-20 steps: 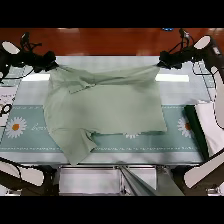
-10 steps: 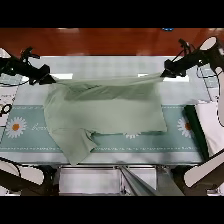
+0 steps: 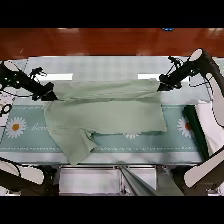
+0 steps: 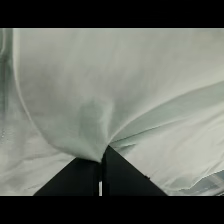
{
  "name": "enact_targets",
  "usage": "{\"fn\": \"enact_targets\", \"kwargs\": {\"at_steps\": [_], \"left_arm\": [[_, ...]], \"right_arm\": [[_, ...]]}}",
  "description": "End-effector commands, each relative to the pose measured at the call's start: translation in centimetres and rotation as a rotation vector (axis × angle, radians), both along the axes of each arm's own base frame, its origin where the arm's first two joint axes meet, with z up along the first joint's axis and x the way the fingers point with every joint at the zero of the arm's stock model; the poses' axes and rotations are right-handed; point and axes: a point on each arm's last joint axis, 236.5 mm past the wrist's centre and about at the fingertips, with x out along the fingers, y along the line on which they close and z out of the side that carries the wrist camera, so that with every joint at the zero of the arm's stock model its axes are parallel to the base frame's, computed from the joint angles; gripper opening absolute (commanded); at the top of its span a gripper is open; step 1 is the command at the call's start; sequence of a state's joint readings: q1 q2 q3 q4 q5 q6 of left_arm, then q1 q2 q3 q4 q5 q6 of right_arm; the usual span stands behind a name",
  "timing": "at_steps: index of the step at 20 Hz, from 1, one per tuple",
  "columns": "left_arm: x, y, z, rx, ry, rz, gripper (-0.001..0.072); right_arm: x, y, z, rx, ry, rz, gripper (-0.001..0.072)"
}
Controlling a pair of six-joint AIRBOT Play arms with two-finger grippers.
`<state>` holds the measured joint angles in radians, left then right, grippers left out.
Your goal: Fold the shirts.
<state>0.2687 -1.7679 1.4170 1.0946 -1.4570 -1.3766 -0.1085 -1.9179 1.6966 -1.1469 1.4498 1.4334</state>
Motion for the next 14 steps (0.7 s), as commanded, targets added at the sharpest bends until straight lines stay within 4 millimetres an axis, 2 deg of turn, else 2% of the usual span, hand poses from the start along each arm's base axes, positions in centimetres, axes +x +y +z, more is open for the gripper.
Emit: {"fn": "enact_targets", "kwargs": {"at_steps": [1,7,12,13,14], "left_arm": [[-0.7,0.3,-0.4,0.009,0.018,-0.013,0.0028],[-0.2,1.2,-0.5,0.015,-0.001,0.009,0.0029],[0.2,1.4,-0.6,0.023,-0.017,0.019,0.0029],[0.1,1.4,-0.6,0.023,-0.015,0.02,0.007],[-0.2,1.2,-0.5,0.016,0.003,0.022,0.0298]], "right_arm": [[-0.1,-0.3,-0.4,-0.017,0.002,0.004,0.0019],[0.3,-0.1,-0.6,-0.018,-0.013,-0.001,0.0019],[-1.0,0.2,-1.4,-0.002,0.059,0.006,0.0021],[-1.0,0.2,-1.5,-0.003,0.068,-0.012,0.0115],[-1.2,0.1,-1.3,-0.003,0.083,-0.029,0.0386]]}}
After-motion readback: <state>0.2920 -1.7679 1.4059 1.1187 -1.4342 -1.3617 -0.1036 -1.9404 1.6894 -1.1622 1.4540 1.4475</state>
